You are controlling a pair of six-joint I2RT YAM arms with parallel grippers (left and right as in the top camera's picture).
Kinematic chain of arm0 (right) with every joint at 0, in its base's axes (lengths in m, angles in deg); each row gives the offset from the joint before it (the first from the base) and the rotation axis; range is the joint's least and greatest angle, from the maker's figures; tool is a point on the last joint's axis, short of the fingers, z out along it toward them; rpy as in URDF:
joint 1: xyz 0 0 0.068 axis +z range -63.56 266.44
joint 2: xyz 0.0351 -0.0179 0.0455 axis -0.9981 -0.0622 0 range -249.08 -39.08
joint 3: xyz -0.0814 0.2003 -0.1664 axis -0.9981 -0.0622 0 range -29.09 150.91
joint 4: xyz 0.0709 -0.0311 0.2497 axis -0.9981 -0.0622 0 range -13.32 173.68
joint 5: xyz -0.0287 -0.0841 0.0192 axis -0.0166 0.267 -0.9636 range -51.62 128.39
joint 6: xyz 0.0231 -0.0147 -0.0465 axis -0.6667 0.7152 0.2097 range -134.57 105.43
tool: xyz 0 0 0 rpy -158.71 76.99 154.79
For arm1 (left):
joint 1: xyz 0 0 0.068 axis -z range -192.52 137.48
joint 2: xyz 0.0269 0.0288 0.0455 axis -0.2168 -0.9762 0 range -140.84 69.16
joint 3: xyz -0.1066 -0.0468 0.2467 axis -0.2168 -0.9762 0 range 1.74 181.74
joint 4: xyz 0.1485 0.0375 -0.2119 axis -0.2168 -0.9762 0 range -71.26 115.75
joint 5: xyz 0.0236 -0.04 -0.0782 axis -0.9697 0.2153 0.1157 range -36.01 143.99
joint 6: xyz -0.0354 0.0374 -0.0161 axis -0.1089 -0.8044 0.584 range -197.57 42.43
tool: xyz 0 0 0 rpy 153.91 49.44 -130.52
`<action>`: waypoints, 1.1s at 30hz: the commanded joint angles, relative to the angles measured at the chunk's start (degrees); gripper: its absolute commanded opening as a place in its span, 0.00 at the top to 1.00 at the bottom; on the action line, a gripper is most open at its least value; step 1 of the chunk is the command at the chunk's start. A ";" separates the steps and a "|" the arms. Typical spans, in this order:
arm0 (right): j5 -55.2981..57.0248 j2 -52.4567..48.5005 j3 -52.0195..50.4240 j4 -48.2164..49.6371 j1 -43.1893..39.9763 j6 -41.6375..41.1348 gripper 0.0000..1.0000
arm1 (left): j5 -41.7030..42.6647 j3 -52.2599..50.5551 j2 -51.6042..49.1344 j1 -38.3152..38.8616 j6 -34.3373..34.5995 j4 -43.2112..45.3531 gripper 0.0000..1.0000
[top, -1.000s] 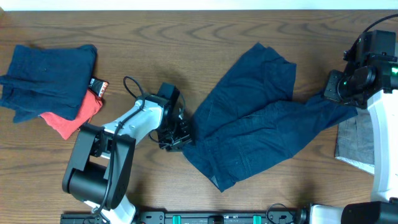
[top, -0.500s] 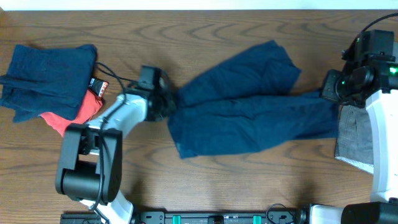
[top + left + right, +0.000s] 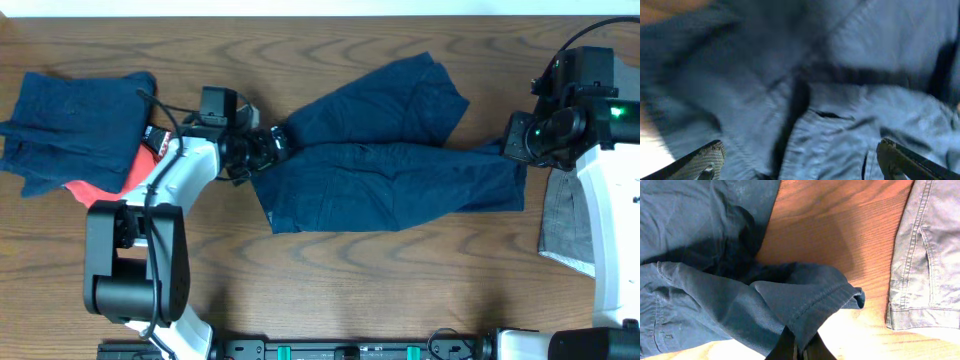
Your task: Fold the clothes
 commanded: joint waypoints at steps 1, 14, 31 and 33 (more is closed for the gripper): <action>0.07 0.26 0.39 -0.11 0.48 -0.57 0.99 | 1.40 0.33 -0.57 1.64 -7.19 -0.09 0.02; 0.09 0.26 0.39 -0.31 0.48 -0.57 0.99 | -1.27 0.33 -4.28 4.79 -7.30 5.40 0.33; 0.33 0.26 0.39 -0.26 0.48 -0.55 0.99 | 1.92 0.33 -4.24 5.03 -7.26 7.48 0.81; 0.59 0.26 0.39 -0.26 0.48 -0.55 0.99 | 1.95 0.33 -4.13 4.98 -7.26 7.41 0.94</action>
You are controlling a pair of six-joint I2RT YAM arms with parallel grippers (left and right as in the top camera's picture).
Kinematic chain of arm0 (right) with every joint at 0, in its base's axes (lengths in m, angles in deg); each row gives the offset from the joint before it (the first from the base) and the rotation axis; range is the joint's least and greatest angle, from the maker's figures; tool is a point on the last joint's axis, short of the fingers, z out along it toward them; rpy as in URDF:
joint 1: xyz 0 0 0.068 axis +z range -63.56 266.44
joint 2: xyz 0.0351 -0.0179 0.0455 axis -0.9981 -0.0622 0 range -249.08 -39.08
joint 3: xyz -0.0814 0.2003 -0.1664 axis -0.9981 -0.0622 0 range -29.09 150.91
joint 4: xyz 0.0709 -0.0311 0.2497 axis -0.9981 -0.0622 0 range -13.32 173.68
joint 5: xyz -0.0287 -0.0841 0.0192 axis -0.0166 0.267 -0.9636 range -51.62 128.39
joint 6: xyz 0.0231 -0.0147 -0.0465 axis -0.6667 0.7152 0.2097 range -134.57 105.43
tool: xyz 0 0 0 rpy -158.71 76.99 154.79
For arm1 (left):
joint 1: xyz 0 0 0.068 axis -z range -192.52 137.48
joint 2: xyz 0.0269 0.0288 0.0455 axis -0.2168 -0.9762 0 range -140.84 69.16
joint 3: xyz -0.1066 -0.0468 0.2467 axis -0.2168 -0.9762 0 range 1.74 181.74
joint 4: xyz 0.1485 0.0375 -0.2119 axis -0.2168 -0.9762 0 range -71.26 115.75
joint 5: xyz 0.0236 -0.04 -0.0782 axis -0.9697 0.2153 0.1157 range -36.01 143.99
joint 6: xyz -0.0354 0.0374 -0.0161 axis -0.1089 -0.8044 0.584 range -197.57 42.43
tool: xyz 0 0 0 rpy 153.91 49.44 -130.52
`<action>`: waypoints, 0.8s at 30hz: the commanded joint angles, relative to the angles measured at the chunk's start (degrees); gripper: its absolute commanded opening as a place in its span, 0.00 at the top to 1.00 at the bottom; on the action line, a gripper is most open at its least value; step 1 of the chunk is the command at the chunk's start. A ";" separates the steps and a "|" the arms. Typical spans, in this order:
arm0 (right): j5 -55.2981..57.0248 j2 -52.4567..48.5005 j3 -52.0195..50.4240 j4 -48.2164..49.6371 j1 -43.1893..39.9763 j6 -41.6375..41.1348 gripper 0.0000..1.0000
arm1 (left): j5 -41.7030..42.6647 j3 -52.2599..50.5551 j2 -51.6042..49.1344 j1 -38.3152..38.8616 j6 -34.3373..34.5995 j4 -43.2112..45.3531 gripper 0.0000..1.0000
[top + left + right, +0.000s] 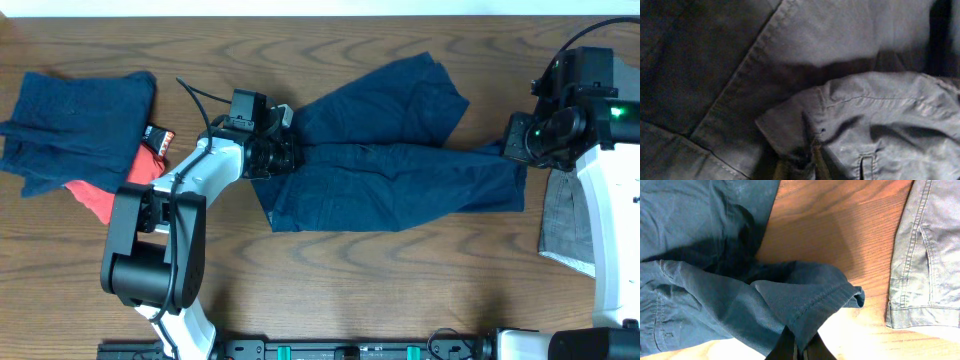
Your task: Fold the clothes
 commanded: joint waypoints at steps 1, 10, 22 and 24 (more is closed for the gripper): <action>0.70 0.24 0.39 0.00 0.42 -0.52 0.99 | 0.63 0.31 0.46 -0.02 -0.55 -0.42 0.94; 4.28 0.26 0.42 1.86 -0.68 -1.33 0.99 | 0.59 0.31 14.69 -3.28 0.09 -16.74 0.94; -0.72 -0.68 0.83 23.71 0.55 1.75 0.99 | -15.69 0.15 31.76 -5.16 8.57 -28.79 0.94; -0.81 -2.05 0.83 27.19 1.22 1.68 0.99 | -18.51 -0.07 31.26 -5.16 9.92 -28.06 0.94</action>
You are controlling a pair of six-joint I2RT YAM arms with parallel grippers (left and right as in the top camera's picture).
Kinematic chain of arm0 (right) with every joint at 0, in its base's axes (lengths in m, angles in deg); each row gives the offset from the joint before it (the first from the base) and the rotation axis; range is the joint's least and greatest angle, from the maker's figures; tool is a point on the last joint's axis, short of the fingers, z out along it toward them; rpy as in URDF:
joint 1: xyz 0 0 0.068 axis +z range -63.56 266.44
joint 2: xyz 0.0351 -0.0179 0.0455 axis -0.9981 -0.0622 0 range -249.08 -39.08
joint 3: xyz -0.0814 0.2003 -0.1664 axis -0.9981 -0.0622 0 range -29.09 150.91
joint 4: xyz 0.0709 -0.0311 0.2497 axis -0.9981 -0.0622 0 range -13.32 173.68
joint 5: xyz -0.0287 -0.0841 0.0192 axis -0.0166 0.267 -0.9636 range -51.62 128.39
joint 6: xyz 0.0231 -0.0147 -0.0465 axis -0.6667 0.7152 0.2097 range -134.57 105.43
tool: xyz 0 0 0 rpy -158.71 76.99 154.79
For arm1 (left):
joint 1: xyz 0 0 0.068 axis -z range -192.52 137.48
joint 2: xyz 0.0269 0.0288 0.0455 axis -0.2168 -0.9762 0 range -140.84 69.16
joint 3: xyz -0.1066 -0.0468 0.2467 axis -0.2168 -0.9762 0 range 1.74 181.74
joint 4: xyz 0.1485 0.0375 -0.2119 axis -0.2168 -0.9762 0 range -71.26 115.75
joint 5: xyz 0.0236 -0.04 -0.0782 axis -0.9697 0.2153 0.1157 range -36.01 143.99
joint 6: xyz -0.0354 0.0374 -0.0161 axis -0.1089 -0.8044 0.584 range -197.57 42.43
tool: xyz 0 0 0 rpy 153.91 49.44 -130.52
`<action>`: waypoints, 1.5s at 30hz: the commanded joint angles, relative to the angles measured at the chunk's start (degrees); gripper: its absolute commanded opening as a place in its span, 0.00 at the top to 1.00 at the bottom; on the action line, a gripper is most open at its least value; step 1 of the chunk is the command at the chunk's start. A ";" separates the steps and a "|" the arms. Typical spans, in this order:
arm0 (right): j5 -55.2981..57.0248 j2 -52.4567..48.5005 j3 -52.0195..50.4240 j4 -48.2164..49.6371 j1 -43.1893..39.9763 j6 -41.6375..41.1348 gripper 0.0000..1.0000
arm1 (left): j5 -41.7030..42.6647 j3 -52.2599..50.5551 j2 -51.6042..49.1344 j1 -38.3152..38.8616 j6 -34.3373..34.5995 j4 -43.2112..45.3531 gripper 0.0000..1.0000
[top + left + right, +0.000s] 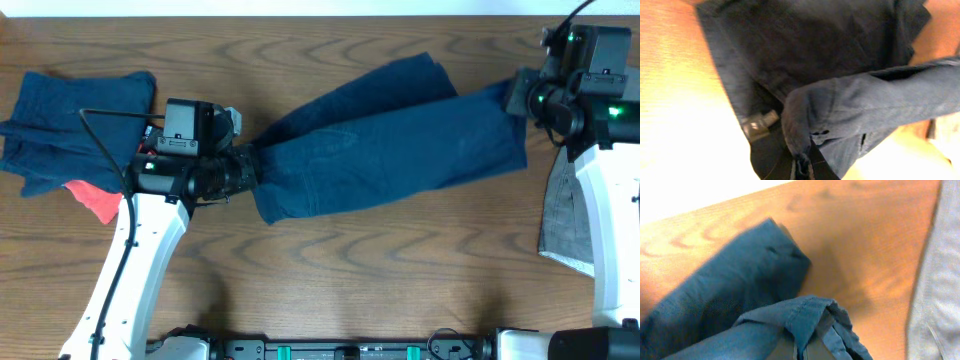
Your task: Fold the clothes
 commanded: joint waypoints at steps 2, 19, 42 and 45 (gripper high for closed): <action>0.42 -3.43 0.79 5.44 1.51 1.01 0.99 | -12.46 -0.46 -1.36 -0.46 6.38 1.38 0.94; -1.20 -24.76 0.79 30.47 6.60 4.22 0.99 | -19.37 -1.42 -16.48 -0.48 13.20 16.22 0.94; -7.37 -29.18 0.68 22.18 6.84 11.15 0.82 | -10.14 -0.39 -16.22 -0.76 12.96 26.25 0.47; -7.34 -31.12 0.68 19.43 7.02 11.30 0.88 | -10.14 -0.39 -18.16 1.46 12.57 25.59 0.47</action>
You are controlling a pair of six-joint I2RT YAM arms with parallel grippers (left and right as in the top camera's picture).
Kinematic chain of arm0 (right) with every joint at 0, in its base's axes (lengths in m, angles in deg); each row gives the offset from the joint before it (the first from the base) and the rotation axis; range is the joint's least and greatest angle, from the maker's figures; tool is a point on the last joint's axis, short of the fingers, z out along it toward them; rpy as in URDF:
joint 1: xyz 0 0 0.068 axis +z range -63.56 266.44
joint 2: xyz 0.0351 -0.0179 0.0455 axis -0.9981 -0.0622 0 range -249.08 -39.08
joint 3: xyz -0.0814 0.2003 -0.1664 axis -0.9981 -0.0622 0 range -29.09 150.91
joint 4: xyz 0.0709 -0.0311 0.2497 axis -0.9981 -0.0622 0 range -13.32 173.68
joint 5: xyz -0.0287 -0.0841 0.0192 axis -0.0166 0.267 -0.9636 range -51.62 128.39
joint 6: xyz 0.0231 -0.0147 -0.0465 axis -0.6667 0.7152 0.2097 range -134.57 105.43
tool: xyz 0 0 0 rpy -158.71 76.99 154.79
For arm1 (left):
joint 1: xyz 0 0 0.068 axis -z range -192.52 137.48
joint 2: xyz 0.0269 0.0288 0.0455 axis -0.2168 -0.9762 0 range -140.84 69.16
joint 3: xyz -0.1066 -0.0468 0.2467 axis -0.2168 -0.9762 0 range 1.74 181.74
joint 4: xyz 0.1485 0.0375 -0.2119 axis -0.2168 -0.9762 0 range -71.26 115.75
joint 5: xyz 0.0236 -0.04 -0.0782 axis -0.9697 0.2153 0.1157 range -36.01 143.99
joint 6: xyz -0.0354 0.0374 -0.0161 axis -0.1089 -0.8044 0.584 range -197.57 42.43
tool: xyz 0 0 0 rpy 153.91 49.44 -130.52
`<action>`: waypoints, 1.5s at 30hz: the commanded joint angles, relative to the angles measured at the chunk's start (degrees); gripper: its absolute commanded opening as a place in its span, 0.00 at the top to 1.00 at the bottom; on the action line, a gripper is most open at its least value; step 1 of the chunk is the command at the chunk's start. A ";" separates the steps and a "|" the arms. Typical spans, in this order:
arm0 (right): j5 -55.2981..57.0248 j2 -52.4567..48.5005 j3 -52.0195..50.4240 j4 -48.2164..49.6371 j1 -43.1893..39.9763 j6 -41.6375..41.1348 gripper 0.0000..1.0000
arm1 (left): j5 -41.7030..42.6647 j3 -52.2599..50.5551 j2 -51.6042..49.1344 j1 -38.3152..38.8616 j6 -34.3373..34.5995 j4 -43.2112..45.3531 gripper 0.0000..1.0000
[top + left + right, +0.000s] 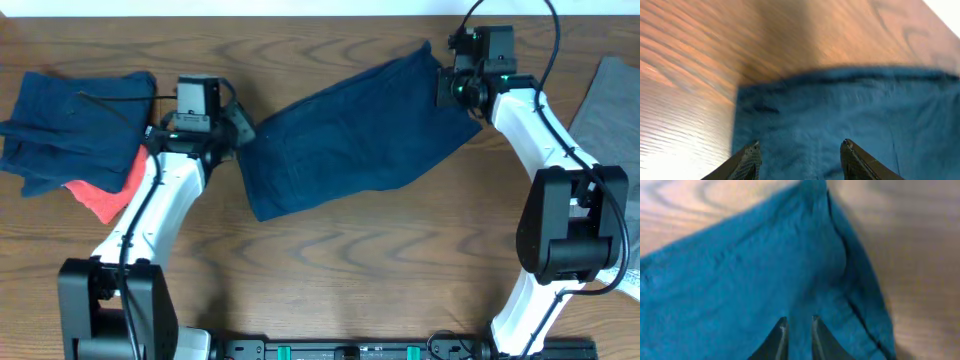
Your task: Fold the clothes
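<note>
The dark blue trousers (350, 135) lie doubled, one leg on the other, slanting across the middle of the table. My left gripper (240, 125) hangs over their left, waist end. In the left wrist view that left gripper (800, 150) is open wide, with flat blue cloth (840, 115) under it. My right gripper (452, 90) is at the far right end, by the leg hems. In the right wrist view the right gripper (798, 327) stands a little open, its fingertips on flat cloth (740, 280).
A folded dark blue garment (75, 115) lies on a red cloth (100, 195) at the far left. A grey garment (610, 95) lies at the right edge. Bare wooden table (350, 270) fills the front.
Both grippers were shut on the trousers' ends, holding them stretched. Now the trousers lie flat, the left gripper is open over the waist, and the right gripper has moved left and stands slightly open.
At first the trousers lay with legs splayed, my right gripper shut on the near leg's hem, my left open at the waist. Then the left shut on the waist. Then the near leg lay over the far one. Now both grippers have let go.
</note>
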 commanded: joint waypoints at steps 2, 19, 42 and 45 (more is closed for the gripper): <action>-0.28 -3.56 0.52 -2.86 0.17 2.23 0.89 | 2.01 0.70 -3.74 3.69 -0.55 -1.01 0.47; 17.29 -8.20 -1.62 -30.71 -4.28 -6.08 0.90 | 2.03 0.70 -9.03 5.70 -1.66 -17.22 0.44; 17.55 0.66 -1.60 -41.07 -7.04 -8.70 0.95 | 1.68 0.70 -10.47 5.38 -8.28 -10.60 0.02; 17.31 3.41 -1.60 -41.53 -7.04 -8.66 0.95 | 3.54 0.70 -12.22 5.38 -8.96 -8.79 0.02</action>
